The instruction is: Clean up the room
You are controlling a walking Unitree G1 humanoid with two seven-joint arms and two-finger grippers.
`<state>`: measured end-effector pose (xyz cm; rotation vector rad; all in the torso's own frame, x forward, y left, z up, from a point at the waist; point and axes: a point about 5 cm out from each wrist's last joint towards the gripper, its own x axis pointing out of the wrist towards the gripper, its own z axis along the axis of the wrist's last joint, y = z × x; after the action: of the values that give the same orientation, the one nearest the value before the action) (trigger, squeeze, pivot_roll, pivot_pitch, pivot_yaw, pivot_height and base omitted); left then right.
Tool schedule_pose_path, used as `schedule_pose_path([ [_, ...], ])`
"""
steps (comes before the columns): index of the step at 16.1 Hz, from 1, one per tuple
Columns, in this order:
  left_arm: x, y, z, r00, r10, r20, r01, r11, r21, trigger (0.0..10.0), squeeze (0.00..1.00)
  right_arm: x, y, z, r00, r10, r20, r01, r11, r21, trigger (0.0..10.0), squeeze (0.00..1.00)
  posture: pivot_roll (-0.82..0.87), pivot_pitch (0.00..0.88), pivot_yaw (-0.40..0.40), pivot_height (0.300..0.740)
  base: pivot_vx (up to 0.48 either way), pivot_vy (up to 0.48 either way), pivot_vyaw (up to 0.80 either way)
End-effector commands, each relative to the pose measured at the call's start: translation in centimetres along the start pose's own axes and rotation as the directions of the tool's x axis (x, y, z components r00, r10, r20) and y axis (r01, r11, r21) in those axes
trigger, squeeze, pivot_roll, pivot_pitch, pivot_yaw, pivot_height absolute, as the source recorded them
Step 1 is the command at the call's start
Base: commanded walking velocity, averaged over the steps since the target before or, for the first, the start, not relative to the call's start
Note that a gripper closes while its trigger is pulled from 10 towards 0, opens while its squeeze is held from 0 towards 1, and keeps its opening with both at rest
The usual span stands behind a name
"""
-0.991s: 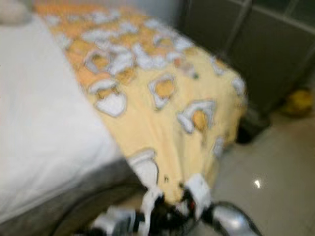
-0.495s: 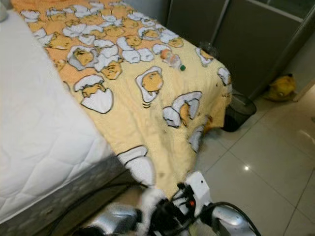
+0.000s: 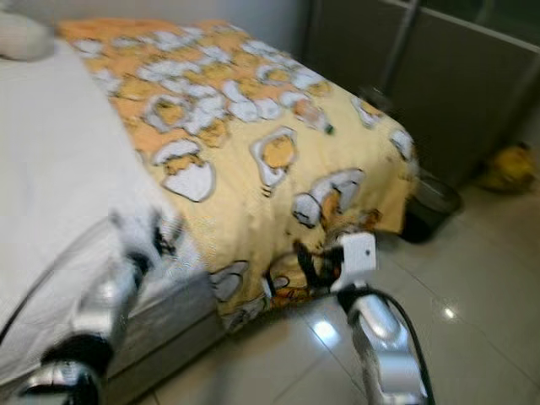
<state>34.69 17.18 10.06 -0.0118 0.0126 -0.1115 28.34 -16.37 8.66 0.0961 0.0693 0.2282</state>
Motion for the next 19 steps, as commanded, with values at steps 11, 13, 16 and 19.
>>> schedule_pose_path([
  [11, 0.5, -3.9, -1.7, 0.987, 0.13, -0.098, -0.135, 0.99, -0.044, 10.0, 0.0, 1.0, -2.5, -0.2, 0.984, -0.164, 0.063, 0.169, 0.982, -0.084, 10.0, 0.0, 0.12, 0.0, -0.005, 0.74, 0.206, -0.399, 0.12],
  [13, -0.1, -4.6, -2.8, 0.991, 0.035, -0.132, -0.025, 0.997, 0.079, 10.0, 0.0, 1.2, -2.7, -0.2, 0.985, -0.159, 0.071, 0.165, 0.982, -0.09, 10.0, 0.0, 0.13, 0.0, 0.02, 0.74, 0.0, 0.0, 0.0],
  [16, -1.7, -2.6, -3.3, 0.995, 0.039, -0.088, -0.032, 0.995, 0.09, 10.0, 0.0, 0.9, -2.5, -0.1, 0.975, -0.168, 0.145, 0.167, 0.986, 0.019, 10.0, 0.0, 0.13, 0.0, 0.039, 0.74, 0.0, 0.0, 0.0],
  [19, -1.5, -3.8, -2.5, 0.992, 0.112, -0.055, -0.109, 0.993, 0.052, 10.0, 0.0, -0.9, -2.0, -2.1, 0.988, -0.136, 0.07, 0.137, 0.99, -0.023, 10.0, 0.0, 0.12, 0.0, 0.006, 0.74, 0.081, -0.252, 0.0],
])
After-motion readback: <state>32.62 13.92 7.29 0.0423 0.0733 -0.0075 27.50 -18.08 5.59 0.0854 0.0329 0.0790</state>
